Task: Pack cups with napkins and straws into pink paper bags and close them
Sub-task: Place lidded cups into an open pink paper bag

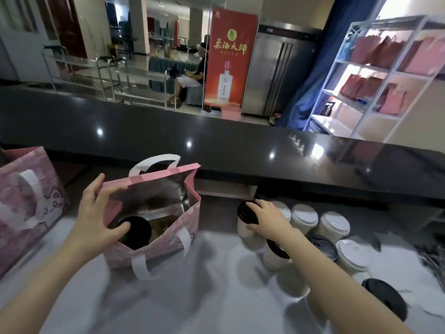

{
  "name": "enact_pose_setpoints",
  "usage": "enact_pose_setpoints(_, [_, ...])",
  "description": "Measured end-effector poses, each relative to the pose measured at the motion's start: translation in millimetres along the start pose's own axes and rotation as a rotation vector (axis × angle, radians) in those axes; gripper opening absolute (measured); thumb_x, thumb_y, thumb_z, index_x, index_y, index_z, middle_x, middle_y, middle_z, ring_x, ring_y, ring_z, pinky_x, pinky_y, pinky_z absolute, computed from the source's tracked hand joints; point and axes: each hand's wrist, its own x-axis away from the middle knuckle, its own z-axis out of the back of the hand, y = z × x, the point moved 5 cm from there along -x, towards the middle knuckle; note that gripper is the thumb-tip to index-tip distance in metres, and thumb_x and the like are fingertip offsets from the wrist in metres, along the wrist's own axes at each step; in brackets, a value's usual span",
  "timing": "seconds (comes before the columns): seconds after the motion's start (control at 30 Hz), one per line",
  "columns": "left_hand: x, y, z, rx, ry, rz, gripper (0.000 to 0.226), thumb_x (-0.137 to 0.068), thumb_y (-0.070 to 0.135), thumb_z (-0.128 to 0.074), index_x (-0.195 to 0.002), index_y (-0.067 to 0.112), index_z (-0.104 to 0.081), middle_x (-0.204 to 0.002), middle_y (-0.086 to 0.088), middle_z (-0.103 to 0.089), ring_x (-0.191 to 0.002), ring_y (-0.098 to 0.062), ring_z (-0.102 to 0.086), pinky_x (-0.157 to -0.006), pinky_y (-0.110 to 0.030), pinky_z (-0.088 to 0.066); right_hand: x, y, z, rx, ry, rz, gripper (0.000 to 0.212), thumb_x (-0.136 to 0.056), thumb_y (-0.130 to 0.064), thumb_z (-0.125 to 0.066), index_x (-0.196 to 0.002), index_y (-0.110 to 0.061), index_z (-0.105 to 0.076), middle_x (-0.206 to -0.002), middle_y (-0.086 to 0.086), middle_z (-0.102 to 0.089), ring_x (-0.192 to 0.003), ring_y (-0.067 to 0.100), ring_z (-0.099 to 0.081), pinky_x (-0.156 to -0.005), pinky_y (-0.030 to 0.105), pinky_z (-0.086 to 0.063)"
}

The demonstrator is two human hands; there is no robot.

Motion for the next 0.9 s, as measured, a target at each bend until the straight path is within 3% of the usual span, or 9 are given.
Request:
enact_pose_setpoints(0.13, [3,0,4,-0.09,0.018,-0.055,0.057,-0.062,0.001,-0.085,-0.106,0.032,-0.065,-0.146,0.023,-0.016,-0.142,-0.025,-0.021,-0.112,-0.045,-0.022,-25,8,-12,0.113,-0.076,0.012,0.079,-0.085,-0.055,-0.056,-0.15,-0.03,-0.019,-0.151,0.008,-0.031,-0.141,0.028,-0.022,-0.115,0.043,-0.018])
enact_pose_setpoints(0.23, [3,2,7,-0.131,-0.004,-0.014,0.062,-0.066,0.005,-0.085,-0.123,0.016,-0.062,-0.148,0.02,-0.017,-0.141,-0.026,-0.02,-0.114,-0.045,-0.022,-35,6,-14,0.156,-0.078,0.042,0.077,-0.084,-0.06,-0.053,-0.149,-0.033,-0.022,-0.142,0.008,-0.038,-0.132,0.031,-0.035,-0.113,0.042,-0.021])
enact_pose_setpoints(0.33, [4,7,11,-0.155,-0.032,0.016,0.071,-0.07,0.01,-0.083,-0.134,0.017,-0.054,-0.154,0.007,-0.017,-0.141,-0.026,-0.02,-0.115,-0.05,-0.024,-34,-1,-15,0.155,-0.056,0.076,0.078,-0.078,-0.054,-0.062,-0.146,-0.035,-0.028,-0.132,0.008,-0.036,-0.116,0.032,-0.044,-0.102,0.037,-0.033])
enact_pose_setpoints(0.43, [4,12,13,-0.194,-0.035,-0.027,0.07,-0.072,0.009,-0.082,-0.135,0.015,-0.053,-0.151,-0.003,-0.025,-0.138,-0.031,-0.026,-0.113,-0.055,-0.028,-29,-7,-17,0.139,-0.028,0.115,0.08,-0.073,-0.046,-0.07,-0.142,-0.034,-0.033,-0.132,0.009,-0.031,-0.113,0.03,-0.043,-0.091,0.038,-0.043])
enact_pose_setpoints(0.6, [7,16,11,-0.15,-0.031,-0.047,0.076,-0.076,0.004,-0.078,-0.143,0.021,-0.046,-0.145,-0.004,-0.029,-0.133,-0.032,-0.031,-0.103,-0.058,-0.041,-17,-15,-15,0.211,0.002,0.191,0.073,-0.076,-0.045,-0.068,-0.139,-0.031,-0.034,-0.144,0.0,-0.037,-0.119,0.027,-0.041,-0.096,0.037,-0.041])
enact_pose_setpoints(0.67, [8,16,10,-0.162,-0.055,-0.06,0.082,-0.074,0.002,-0.078,-0.145,0.022,-0.041,-0.15,-0.003,-0.022,-0.137,-0.032,-0.027,-0.108,-0.053,-0.038,-7,-21,-8,0.194,0.037,0.206,0.071,-0.076,-0.045,-0.066,-0.138,-0.031,-0.035,-0.141,-0.002,-0.041,-0.115,0.026,-0.043,-0.096,0.035,-0.038])
enact_pose_setpoints(0.73, [9,16,9,-0.208,-0.12,-0.023,0.098,-0.068,0.01,-0.083,-0.15,0.027,-0.031,-0.156,0.006,-0.002,-0.144,-0.03,-0.014,-0.114,-0.043,-0.027,9,-27,5,0.13,0.123,0.22,0.073,-0.073,-0.044,-0.065,-0.139,-0.032,-0.035,-0.14,-0.004,-0.041,-0.115,0.025,-0.043,-0.098,0.033,-0.036])
enact_pose_setpoints(0.83, [15,19,5,-0.264,-0.238,0.036,0.127,-0.055,0.032,-0.089,-0.153,0.038,-0.008,-0.152,0.02,0.027,-0.146,-0.019,0.003,-0.112,-0.039,-0.03,41,-35,33,-0.061,0.248,0.264,0.08,-0.069,-0.04,-0.068,-0.142,-0.034,-0.035,-0.139,-0.008,-0.038,-0.12,0.023,-0.041,-0.096,0.028,-0.037])
enact_pose_setpoints(0.9, [20,24,2,-0.288,-0.269,0.022,0.135,-0.051,0.039,-0.089,-0.153,0.038,-0.001,-0.147,0.022,0.037,-0.146,-0.016,0.008,-0.112,-0.039,-0.031,64,-41,57,-0.176,0.323,0.317,0.08,-0.067,-0.036,-0.071,-0.14,-0.034,-0.04,-0.138,-0.007,-0.038,-0.121,0.021,-0.043,-0.094,0.029,-0.04])
